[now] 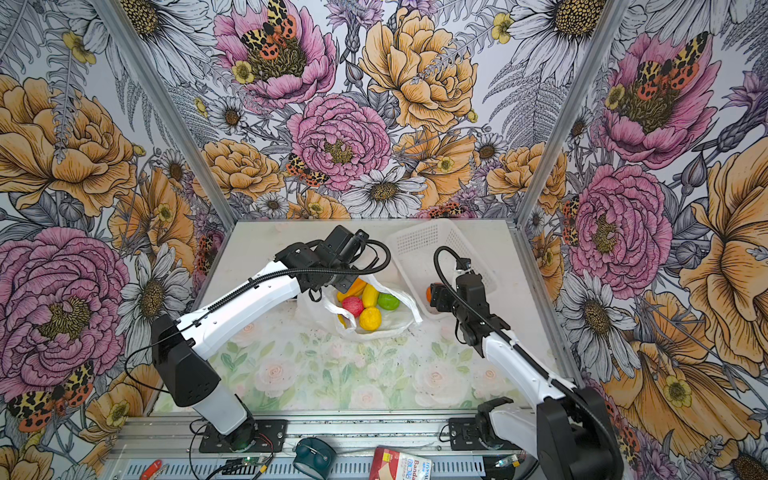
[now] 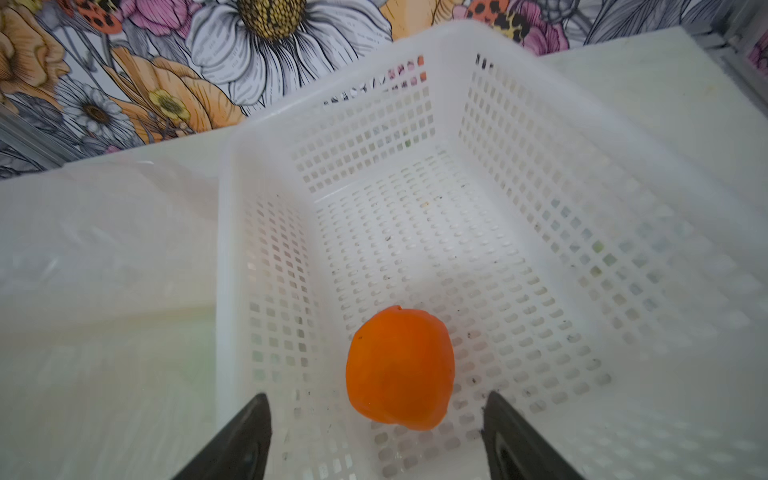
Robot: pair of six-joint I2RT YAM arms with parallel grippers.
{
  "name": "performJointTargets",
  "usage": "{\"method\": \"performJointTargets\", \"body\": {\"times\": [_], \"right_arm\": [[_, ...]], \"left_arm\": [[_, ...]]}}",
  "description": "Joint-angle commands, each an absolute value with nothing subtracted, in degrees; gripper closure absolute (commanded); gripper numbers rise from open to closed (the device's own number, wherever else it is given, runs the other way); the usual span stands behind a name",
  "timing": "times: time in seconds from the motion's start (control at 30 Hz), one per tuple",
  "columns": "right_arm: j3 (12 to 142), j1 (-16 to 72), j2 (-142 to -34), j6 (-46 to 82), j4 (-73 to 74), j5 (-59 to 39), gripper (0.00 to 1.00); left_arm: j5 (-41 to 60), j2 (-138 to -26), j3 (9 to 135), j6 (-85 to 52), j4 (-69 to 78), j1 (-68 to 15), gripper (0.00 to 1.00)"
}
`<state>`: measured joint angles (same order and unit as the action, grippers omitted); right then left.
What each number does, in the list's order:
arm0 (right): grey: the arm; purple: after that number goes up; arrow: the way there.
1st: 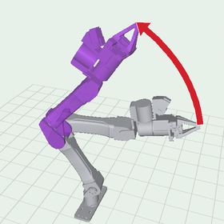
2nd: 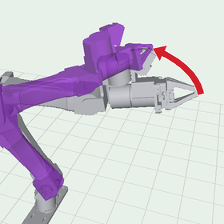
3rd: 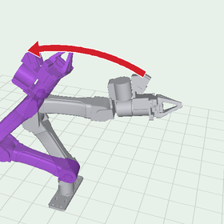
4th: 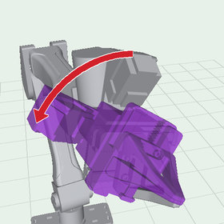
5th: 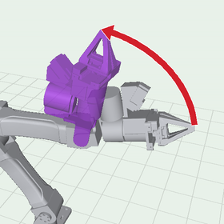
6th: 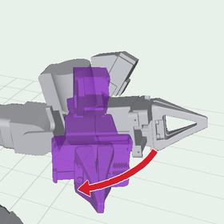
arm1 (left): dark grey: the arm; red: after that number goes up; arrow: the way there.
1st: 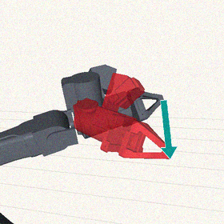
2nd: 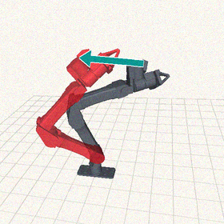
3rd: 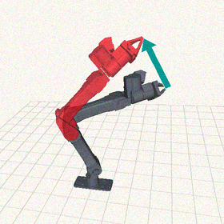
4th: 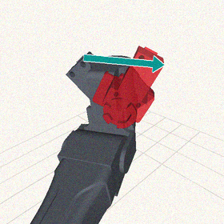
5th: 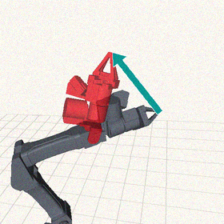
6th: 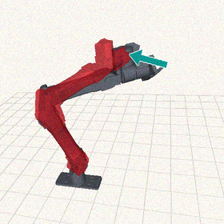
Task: Untie the knot of the plastic bag and take out the fruit
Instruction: 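Open the right gripper to drop the orange fruit into the basket, then reach the right gripper back into the bag toward the yellow fruit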
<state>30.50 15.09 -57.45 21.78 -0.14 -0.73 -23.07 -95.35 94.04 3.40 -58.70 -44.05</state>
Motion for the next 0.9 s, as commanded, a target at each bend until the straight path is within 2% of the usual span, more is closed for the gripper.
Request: {"method": "performJointTargets", "body": {"times": [0.0, 0.17, 0.3, 0.5, 0.63, 0.7, 0.8, 0.87], "right_arm": [[28.23, 17.24, -45.89, 20.98, 3.4, -5.45, 0.24], [27.01, 23.93, -32.34, 17.91, 0.26, -9.37, 0.3], [27.28, 29.79, -30.4, 15.81, 1.22, -14.33, 0.32], [32.17, 44.14, -42.18, 6.19, -0.22, -14.0, 0.44], [36.23, 55.71, -53.35, -2.02, -1.15, -7.43, 0.51], [36.96, 57.92, -58.05, -4.16, 0.35, -4.81, 0.54], [37.69, 58.02, -63.58, -5.79, 2.62, -2.93, 0.66], [37.37, 57.85, -66.25, -6.63, 4.49, -0.56, 0.7]], "left_arm": [[-23.18, -94.58, 93.9, 3.78, -58.62, -43.85, 1.0], [-23.4, -94.85, 93.69, 3.77, -58.62, -44.21, 1.0], [-23.33, -95.34, 93.71, 3.74, -58.66, -44.29, 1.0], [-23.76, -95.65, 93.68, 3.88, -58.71, -44.3, 1.0], [-23.45, -95.67, 93.72, 3.93, -58.69, -44.25, 1.0], [-23.29, -95.48, 93.67, 3.87, -58.67, -44.08, 1.0], [-23.22, -95.11, 93.76, 3.86, -58.71, -43.95, 1.0], [-23.53, -94.96, 93.75, 3.71, -58.69, -43.94, 1.0]]}}
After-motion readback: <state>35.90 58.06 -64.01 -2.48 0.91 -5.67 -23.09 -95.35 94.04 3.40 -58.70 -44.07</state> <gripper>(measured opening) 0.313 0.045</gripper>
